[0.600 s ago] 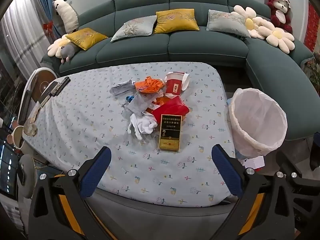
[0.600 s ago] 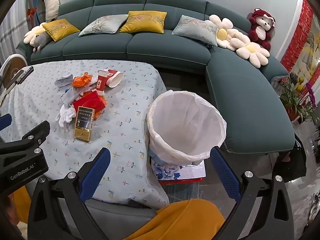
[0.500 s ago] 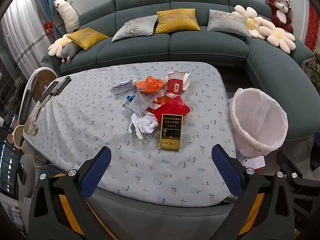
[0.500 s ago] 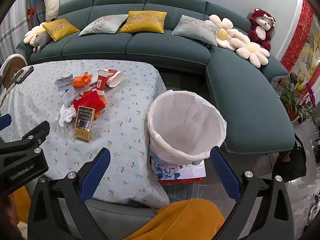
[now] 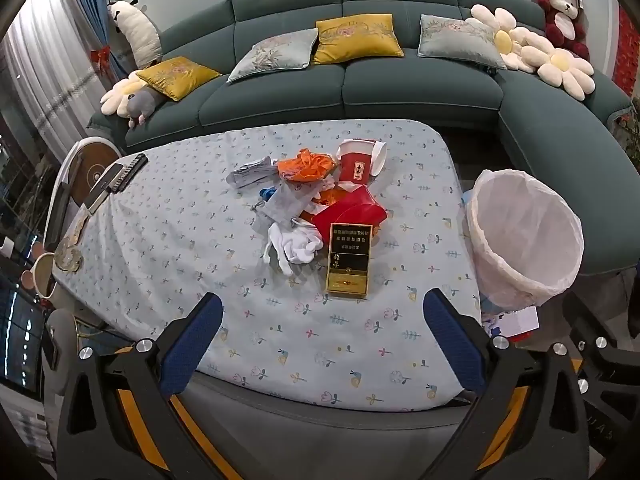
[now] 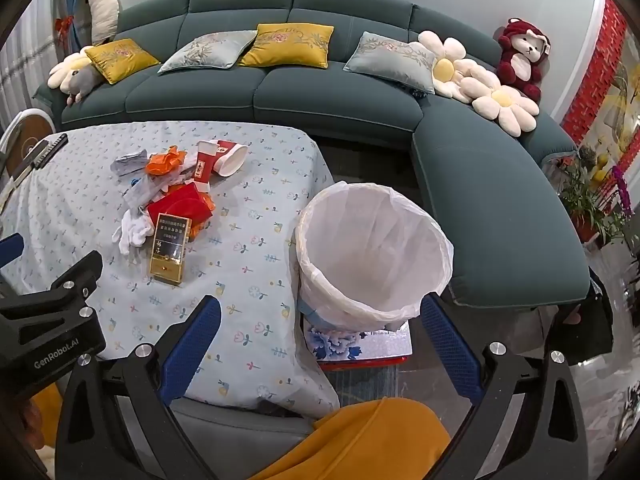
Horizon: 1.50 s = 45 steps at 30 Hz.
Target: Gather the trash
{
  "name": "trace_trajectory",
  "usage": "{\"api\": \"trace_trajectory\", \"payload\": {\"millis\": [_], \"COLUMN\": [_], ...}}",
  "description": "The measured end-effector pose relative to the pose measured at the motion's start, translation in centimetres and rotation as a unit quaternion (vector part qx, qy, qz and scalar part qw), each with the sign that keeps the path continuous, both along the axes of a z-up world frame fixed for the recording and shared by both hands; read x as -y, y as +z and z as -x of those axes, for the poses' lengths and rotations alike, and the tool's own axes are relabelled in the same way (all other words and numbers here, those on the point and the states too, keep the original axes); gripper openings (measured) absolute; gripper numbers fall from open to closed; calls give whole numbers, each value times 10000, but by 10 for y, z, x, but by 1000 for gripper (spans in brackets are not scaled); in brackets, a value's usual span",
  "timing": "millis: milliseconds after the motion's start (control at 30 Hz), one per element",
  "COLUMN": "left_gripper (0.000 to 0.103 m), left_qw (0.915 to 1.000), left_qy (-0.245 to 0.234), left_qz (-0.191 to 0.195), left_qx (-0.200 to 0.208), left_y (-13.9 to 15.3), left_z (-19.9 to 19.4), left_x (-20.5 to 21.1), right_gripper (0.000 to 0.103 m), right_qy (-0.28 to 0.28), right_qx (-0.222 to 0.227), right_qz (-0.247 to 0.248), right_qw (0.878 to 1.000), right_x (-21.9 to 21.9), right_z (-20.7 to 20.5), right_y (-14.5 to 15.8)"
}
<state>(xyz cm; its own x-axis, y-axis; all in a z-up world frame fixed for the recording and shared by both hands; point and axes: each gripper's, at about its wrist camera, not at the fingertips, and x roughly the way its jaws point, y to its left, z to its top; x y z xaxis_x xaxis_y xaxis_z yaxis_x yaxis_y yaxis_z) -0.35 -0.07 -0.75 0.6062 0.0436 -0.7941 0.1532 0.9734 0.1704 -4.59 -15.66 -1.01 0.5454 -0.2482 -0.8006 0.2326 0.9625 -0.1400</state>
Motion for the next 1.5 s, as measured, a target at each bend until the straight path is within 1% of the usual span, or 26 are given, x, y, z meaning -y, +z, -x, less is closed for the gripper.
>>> {"api": "trace_trajectory", "payload": {"millis": [333,433,567,900,1100,1500], "left_gripper": [96,96,96,96,96,96], "left_qw": [10000,10000,10000,10000,10000,10000], "left_qy": [28,37,61,5,28,-17], "left_qz": [-15,-16,-37,-37,-9,23], "left_qx": [70,-23,-28,74,-32,95], "left_y": [2,-1,-1,1,-2,0], "left_z": [1,-1,-1,-5,-11,-15], "left_x": [-1,2,2,3,3,5], "right_gripper": [96,96,96,96,96,96], "right_qy": [-7,-8,-20,-18,-23,-31], "right_qx": [-5,3,0,5,-17,-60], "right_qz": [-19,-19,-35,-23,-30,-14], "right_qw": [10000,10000,10000,10000,10000,10000], "right_x": [1,1,2,1,4,8], "right_z": [1,1,1,0,-4,-11], "right_y": [0,0,0,0,-1,-2]}}
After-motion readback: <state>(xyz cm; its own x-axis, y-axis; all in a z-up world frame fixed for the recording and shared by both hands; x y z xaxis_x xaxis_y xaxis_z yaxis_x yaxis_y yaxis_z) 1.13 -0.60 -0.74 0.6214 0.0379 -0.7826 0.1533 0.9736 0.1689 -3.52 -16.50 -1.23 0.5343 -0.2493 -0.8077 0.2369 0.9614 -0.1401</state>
